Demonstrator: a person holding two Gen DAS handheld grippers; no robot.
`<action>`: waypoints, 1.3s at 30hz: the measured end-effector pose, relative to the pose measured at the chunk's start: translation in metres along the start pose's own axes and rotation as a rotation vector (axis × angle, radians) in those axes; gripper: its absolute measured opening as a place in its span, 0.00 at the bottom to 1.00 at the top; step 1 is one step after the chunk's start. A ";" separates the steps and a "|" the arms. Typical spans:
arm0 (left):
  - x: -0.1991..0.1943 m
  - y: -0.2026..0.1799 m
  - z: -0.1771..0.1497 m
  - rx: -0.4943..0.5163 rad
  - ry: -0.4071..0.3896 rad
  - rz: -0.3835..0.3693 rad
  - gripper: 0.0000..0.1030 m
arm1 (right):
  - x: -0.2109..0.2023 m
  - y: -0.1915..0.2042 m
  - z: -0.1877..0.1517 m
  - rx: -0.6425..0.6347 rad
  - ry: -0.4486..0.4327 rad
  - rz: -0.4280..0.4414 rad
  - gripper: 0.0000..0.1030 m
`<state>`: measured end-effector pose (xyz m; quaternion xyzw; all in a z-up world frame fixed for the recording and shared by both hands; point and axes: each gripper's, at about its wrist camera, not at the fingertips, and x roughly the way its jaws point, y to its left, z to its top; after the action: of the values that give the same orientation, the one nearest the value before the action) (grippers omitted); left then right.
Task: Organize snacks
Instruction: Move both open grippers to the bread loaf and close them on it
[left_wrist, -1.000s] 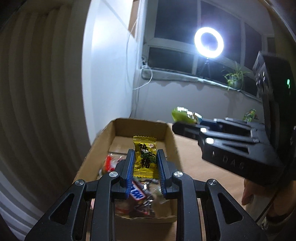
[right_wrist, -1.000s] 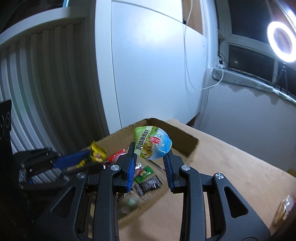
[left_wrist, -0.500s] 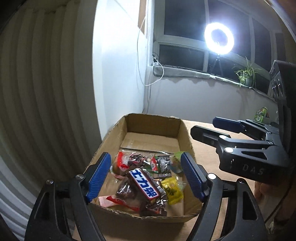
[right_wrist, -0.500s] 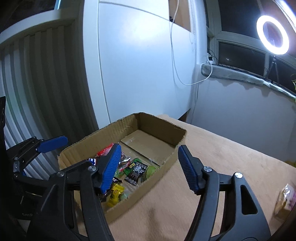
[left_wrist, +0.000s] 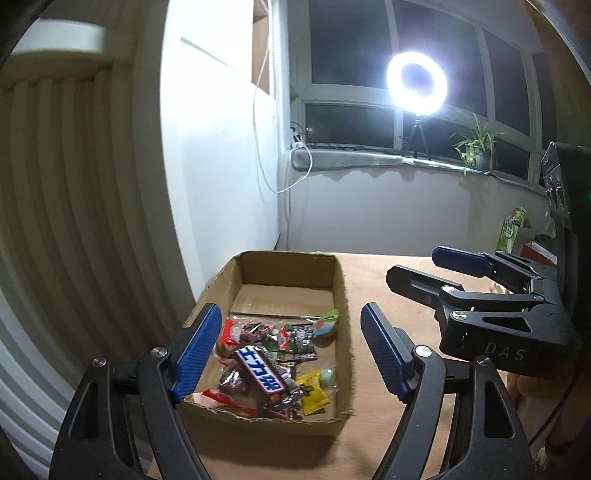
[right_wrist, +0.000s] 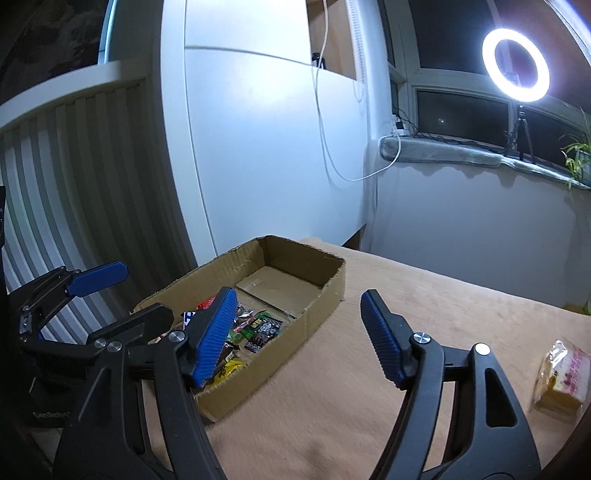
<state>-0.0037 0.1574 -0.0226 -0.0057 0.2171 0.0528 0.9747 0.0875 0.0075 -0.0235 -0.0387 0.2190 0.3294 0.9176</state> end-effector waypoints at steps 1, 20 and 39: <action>-0.001 -0.002 0.001 0.005 -0.001 -0.001 0.76 | -0.003 -0.002 0.000 0.004 -0.004 -0.002 0.70; -0.011 -0.091 0.016 0.165 -0.001 -0.084 0.77 | -0.066 -0.092 -0.030 0.156 -0.063 -0.086 0.72; 0.103 -0.234 0.013 0.062 0.295 -0.516 0.79 | -0.127 -0.297 -0.119 0.497 0.084 -0.368 0.72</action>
<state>0.1190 -0.0641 -0.0577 -0.0383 0.3494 -0.2047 0.9135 0.1397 -0.3242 -0.0984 0.1343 0.3199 0.0922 0.9333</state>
